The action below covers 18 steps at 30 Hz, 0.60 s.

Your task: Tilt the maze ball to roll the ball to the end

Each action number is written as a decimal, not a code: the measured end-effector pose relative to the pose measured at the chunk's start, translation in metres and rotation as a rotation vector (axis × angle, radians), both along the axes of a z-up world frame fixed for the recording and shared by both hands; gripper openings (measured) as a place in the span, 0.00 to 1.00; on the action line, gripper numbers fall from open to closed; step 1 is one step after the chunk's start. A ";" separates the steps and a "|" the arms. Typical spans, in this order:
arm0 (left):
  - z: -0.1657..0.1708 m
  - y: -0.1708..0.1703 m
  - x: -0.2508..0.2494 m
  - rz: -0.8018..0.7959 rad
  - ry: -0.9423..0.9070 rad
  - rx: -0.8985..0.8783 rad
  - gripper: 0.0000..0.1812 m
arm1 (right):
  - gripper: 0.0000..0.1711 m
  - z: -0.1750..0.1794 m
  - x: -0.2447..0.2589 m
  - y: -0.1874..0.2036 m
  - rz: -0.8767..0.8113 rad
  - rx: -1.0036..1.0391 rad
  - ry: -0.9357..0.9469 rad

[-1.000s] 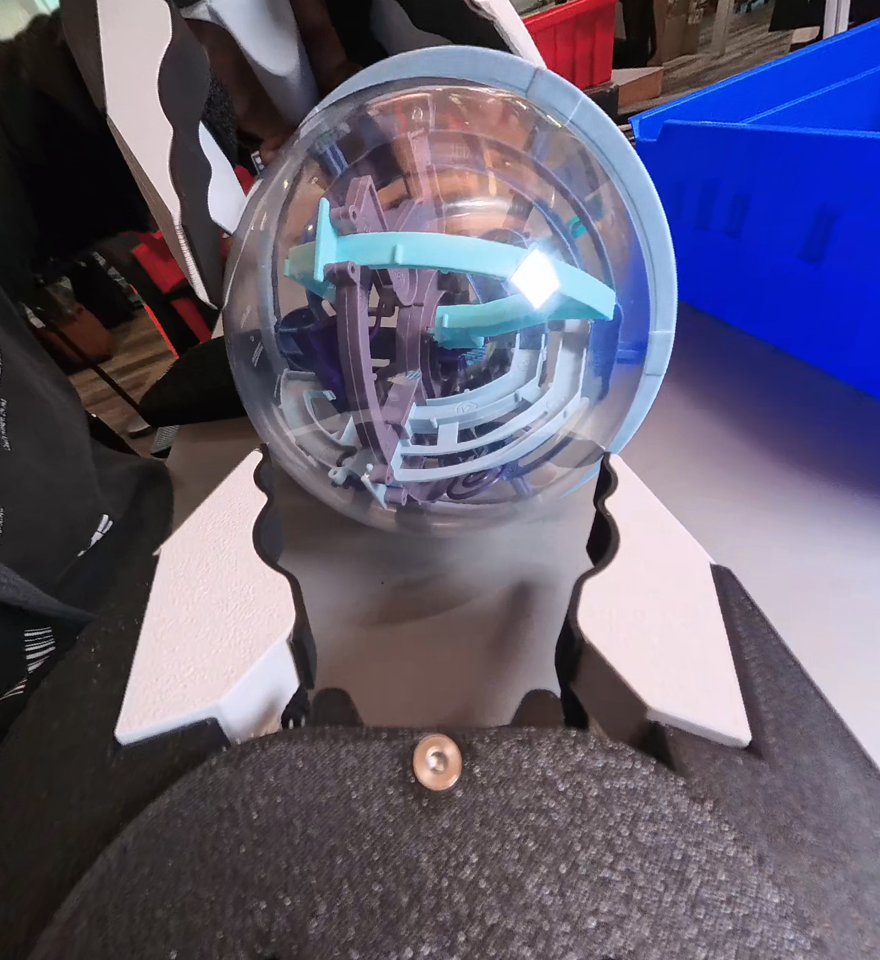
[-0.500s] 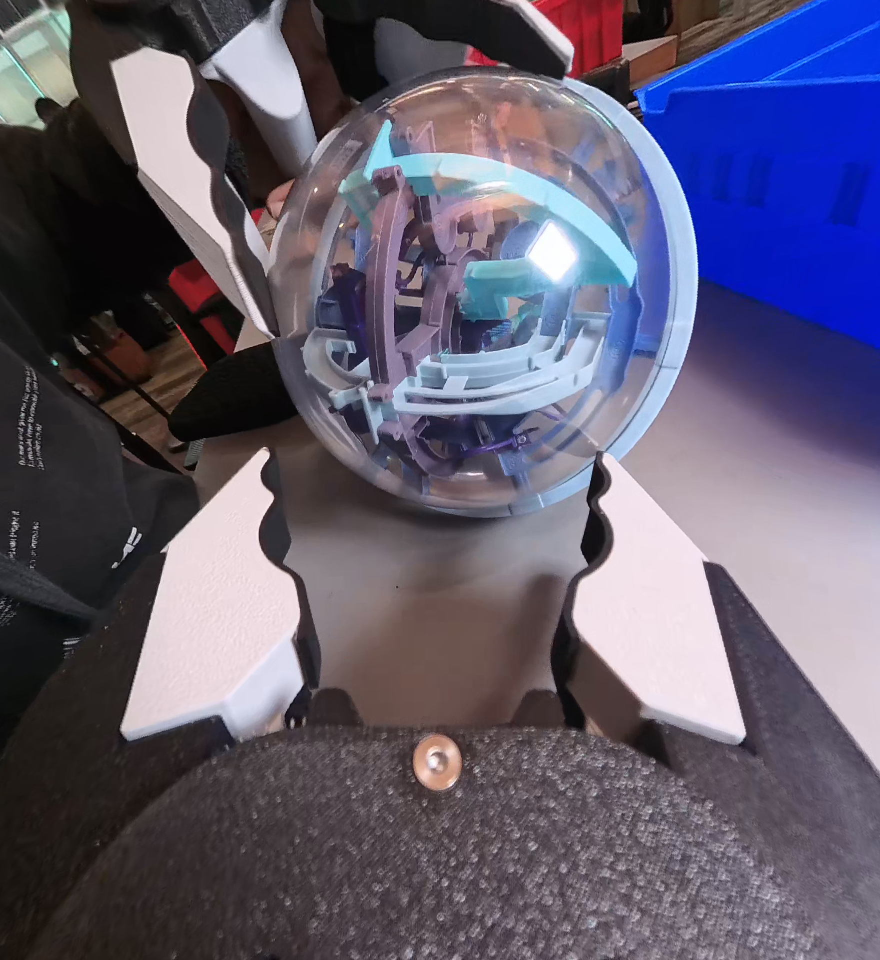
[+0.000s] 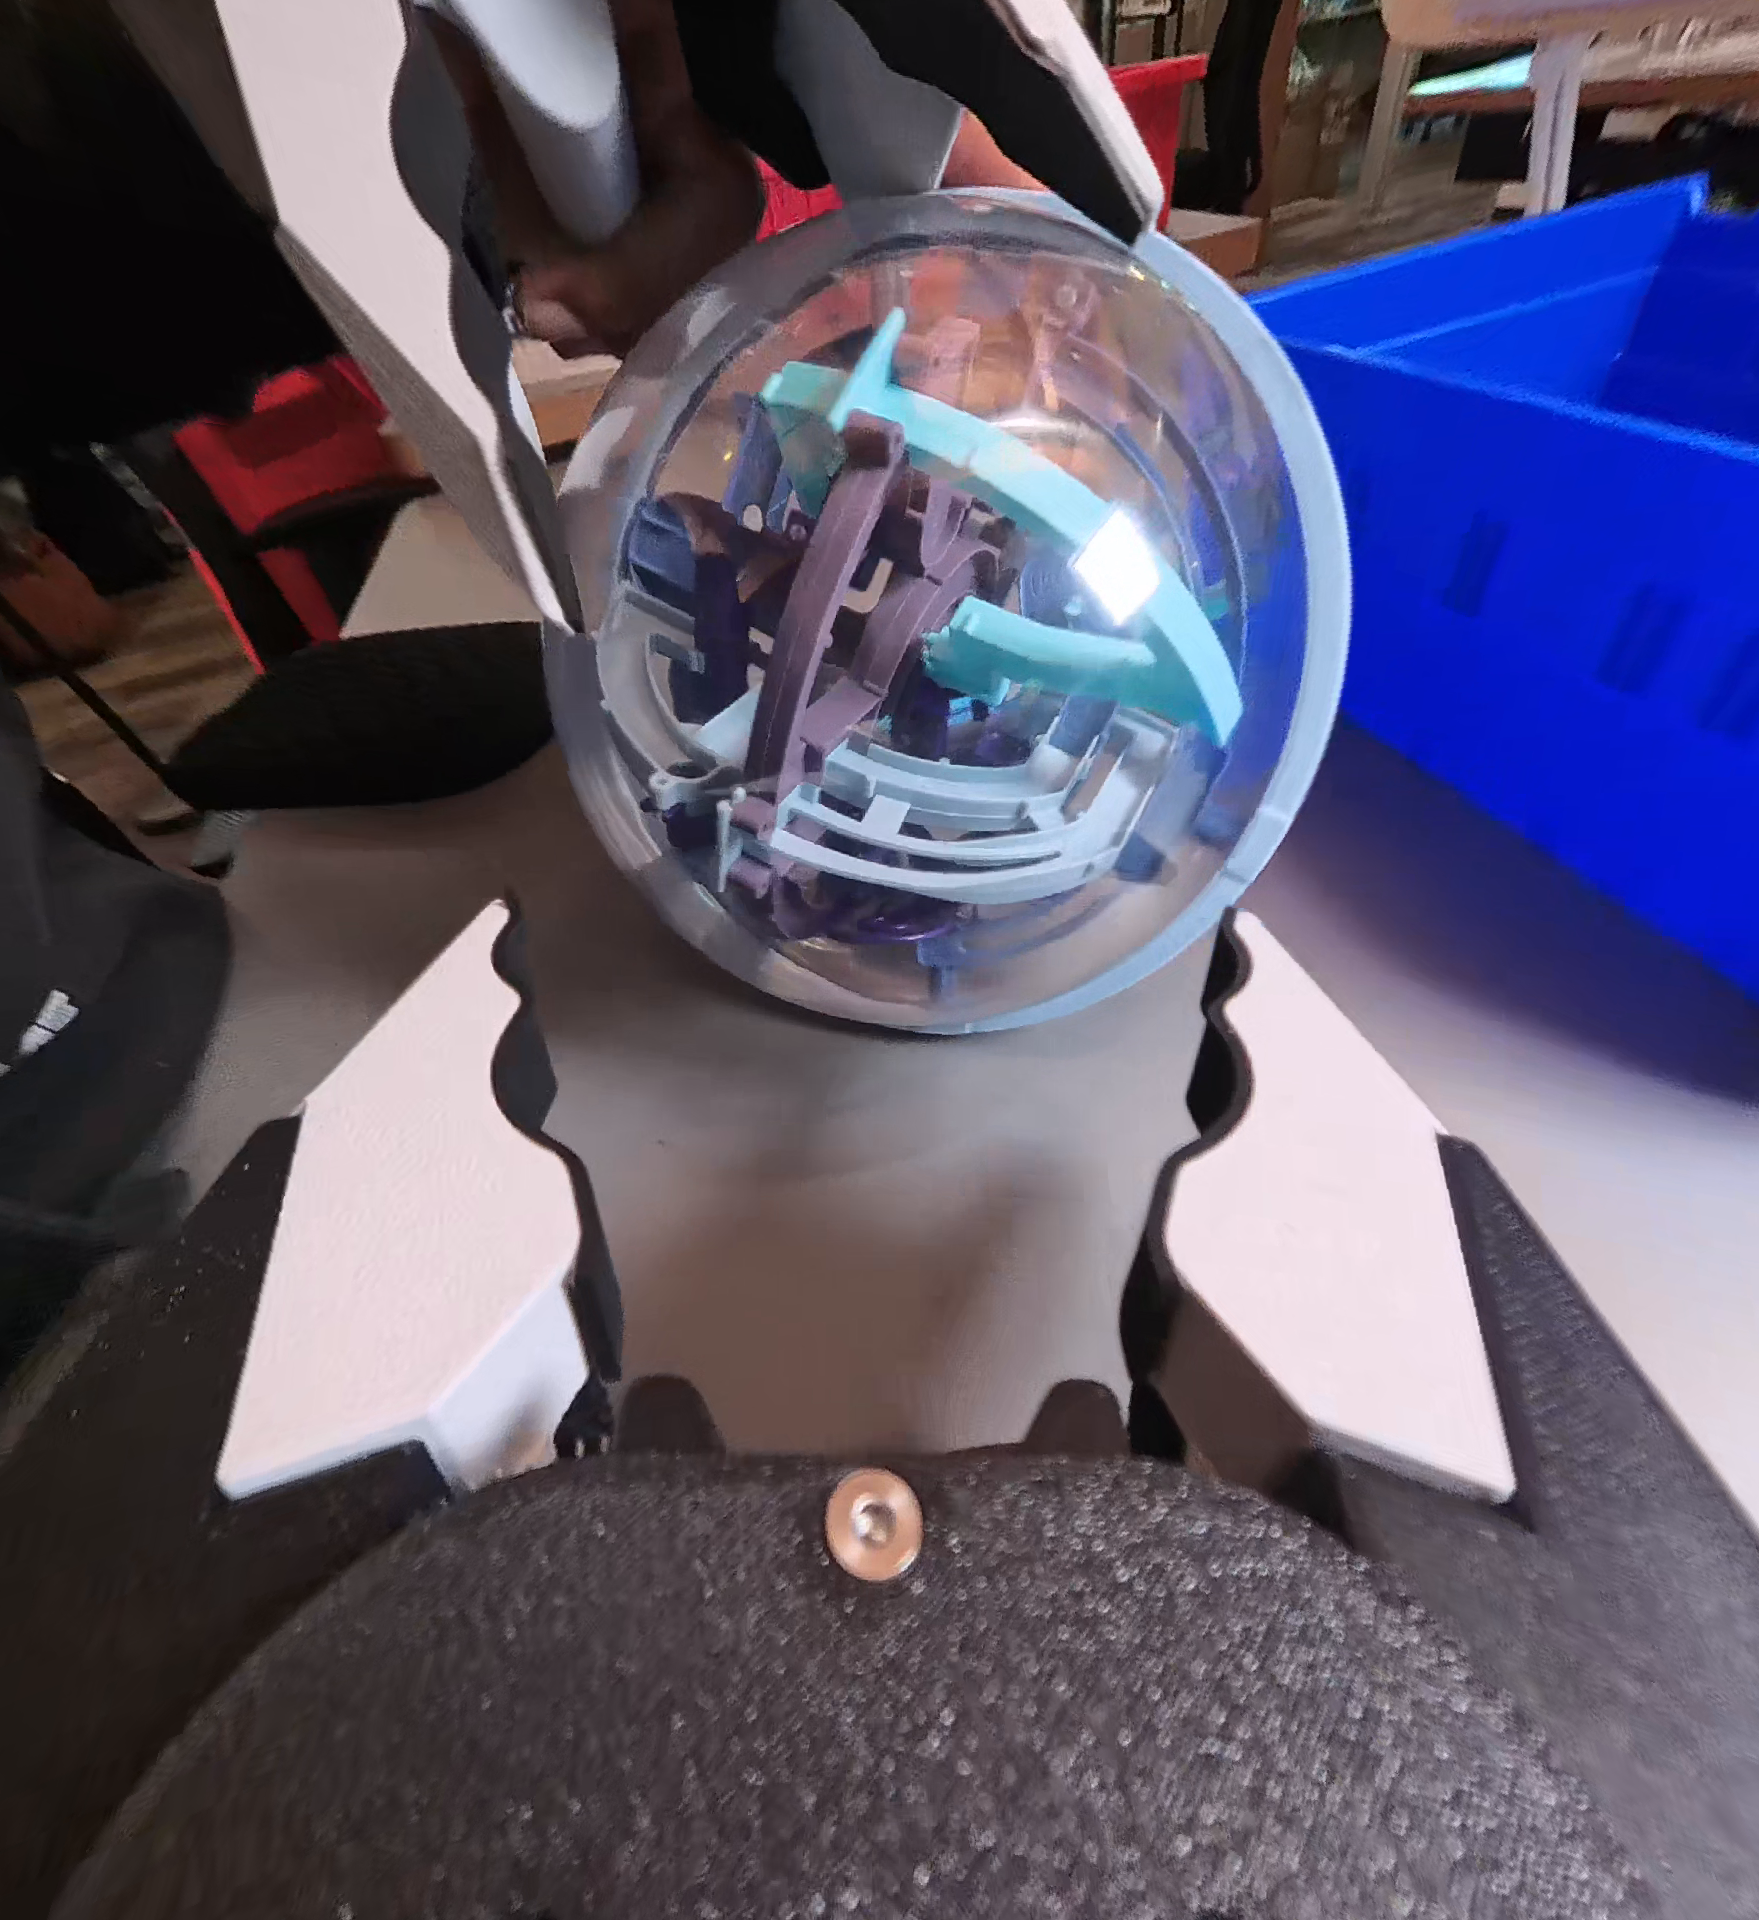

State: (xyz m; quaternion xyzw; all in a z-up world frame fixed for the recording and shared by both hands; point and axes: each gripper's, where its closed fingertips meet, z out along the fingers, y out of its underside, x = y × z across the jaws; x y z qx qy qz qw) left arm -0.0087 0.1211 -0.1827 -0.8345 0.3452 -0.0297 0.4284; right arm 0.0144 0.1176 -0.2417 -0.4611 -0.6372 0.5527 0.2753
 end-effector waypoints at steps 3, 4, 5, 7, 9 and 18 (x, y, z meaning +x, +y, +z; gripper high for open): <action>-0.001 0.004 0.002 -0.029 0.010 -0.027 0.60 | 0.75 0.002 0.001 0.007 0.006 0.097 0.050; -0.001 0.006 0.002 -0.035 0.008 -0.038 0.60 | 0.76 0.001 0.001 0.009 0.015 0.128 0.060; -0.001 0.008 0.002 -0.039 0.003 -0.049 0.60 | 0.76 0.000 0.001 0.010 0.028 0.157 0.066; -0.001 0.012 0.001 -0.040 -0.005 -0.068 0.59 | 0.77 -0.002 -0.002 0.016 0.053 0.200 0.073; -0.001 0.014 0.002 -0.050 -0.001 -0.083 0.59 | 0.78 -0.001 -0.008 0.021 0.077 0.241 0.094; -0.002 0.024 0.014 -0.078 0.027 -0.110 0.60 | 0.86 0.017 -0.029 0.008 0.153 0.494 0.203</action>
